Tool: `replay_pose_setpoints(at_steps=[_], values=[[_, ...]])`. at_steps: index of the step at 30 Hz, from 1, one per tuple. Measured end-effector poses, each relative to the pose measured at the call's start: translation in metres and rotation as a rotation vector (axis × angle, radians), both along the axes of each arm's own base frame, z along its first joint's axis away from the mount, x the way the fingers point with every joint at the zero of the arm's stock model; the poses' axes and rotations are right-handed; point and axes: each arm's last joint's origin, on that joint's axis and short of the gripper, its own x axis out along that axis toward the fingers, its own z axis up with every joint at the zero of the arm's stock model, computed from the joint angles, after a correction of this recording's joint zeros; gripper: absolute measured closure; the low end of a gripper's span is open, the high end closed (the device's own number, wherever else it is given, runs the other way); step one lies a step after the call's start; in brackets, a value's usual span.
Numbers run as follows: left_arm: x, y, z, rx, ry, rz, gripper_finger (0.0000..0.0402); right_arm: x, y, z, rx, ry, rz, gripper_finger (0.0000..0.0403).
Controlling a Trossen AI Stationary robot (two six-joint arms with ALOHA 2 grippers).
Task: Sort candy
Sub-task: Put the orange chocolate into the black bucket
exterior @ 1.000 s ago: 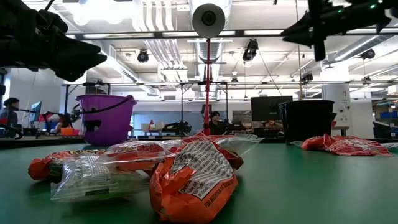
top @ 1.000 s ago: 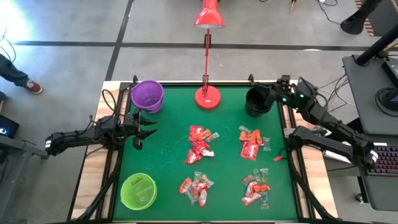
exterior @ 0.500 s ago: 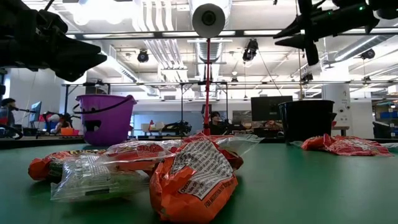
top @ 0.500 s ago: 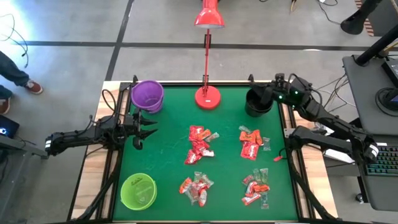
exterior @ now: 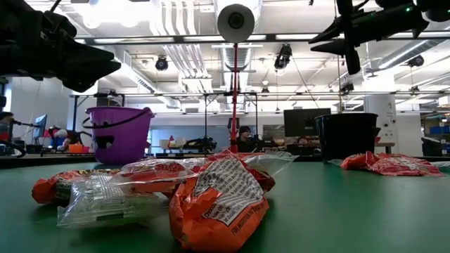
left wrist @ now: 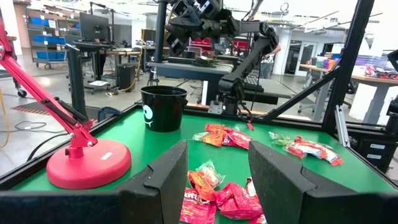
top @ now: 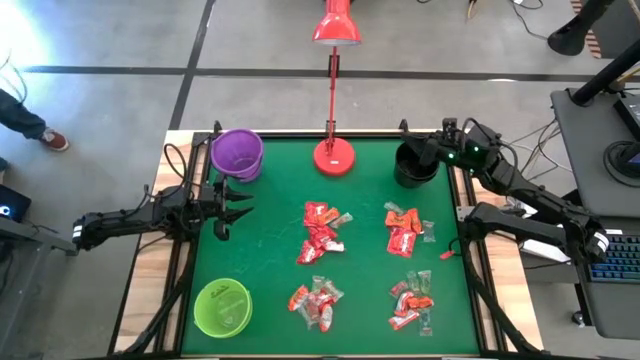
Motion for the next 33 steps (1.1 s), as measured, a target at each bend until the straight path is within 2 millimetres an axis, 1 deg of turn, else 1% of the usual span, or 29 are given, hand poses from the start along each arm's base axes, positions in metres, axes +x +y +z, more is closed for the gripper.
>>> replay_pose_setpoints(at_steps=[20,25,27,33], values=[[0.0007,0.0001,0.0000,0.000,0.001,0.001,0.0249,0.0000,-0.0001,-0.0001,0.003,-0.001,-0.001,0.0330],[0.0018,0.0012,-0.0008,-0.004,0.013,0.032,0.0249,0.0000,-0.0001,-0.0001,0.001,0.000,-0.001,0.0330],[0.0021,0.0012,-0.0004,-0.014,0.008,0.030,0.0249,0.0000,-0.0001,-0.0001,0.001,0.000,-0.001,0.0330],[0.0033,0.0013,-0.0008,-0.117,0.000,0.021,0.0249,0.0000,-0.0001,-0.0001,-0.006,0.004,0.000,0.0330]])
